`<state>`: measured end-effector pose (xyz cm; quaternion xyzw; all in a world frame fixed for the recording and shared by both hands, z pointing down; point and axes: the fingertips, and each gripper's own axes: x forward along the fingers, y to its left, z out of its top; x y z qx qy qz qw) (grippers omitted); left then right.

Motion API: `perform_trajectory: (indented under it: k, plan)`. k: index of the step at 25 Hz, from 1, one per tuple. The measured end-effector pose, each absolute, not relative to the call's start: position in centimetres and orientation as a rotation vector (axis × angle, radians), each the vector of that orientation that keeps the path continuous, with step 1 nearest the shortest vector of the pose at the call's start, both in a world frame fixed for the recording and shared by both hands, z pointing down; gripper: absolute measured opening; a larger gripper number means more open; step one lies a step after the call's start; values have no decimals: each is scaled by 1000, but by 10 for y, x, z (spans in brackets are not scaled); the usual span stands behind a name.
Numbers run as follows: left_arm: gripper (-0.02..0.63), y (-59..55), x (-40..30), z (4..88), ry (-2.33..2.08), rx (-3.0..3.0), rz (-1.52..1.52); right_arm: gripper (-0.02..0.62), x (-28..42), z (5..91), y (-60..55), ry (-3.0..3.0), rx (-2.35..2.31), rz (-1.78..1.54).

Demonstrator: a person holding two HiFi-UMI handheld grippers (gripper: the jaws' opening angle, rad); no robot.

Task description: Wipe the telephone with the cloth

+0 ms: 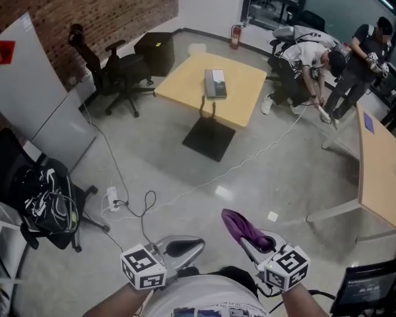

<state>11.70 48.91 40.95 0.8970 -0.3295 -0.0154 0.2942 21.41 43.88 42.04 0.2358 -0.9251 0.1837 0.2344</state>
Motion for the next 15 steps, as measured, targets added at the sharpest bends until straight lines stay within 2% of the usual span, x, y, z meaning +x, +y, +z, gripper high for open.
perform_trajectory:
  k: [5, 15]
  plan:
    - [8, 480, 75, 425, -877, 2335, -27, 86, 173, 424, 432, -2536, 619, 520]
    - [8, 416, 48, 435, -918, 2284, -74, 86, 149, 428, 368, -2536, 598, 568]
